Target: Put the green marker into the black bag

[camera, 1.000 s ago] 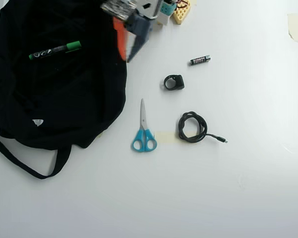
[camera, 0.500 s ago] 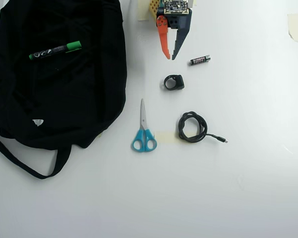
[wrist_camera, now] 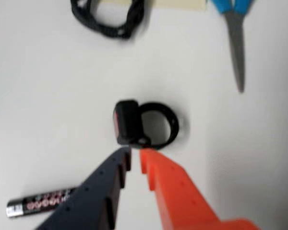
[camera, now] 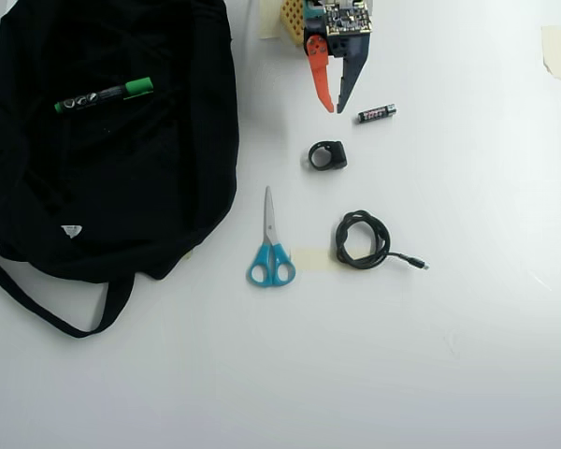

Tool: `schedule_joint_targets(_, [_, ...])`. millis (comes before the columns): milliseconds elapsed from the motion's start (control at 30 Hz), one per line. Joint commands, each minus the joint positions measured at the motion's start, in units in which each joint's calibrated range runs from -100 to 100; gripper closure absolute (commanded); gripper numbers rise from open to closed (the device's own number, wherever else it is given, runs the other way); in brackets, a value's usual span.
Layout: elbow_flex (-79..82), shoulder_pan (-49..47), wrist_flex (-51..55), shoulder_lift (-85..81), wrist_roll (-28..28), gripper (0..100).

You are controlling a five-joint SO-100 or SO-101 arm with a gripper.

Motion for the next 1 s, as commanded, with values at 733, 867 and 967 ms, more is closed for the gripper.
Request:
schedule_joint_targets(733, [17.4, -4.3, 0.2, -18.5, 0.2, 98])
schedule_joint_targets(867, [20.1, -4.4, 0.2, -18.5, 0.2, 98])
schedule_joint_targets(967, [22.7, -4.5, 0.4, -18.5, 0.2, 98])
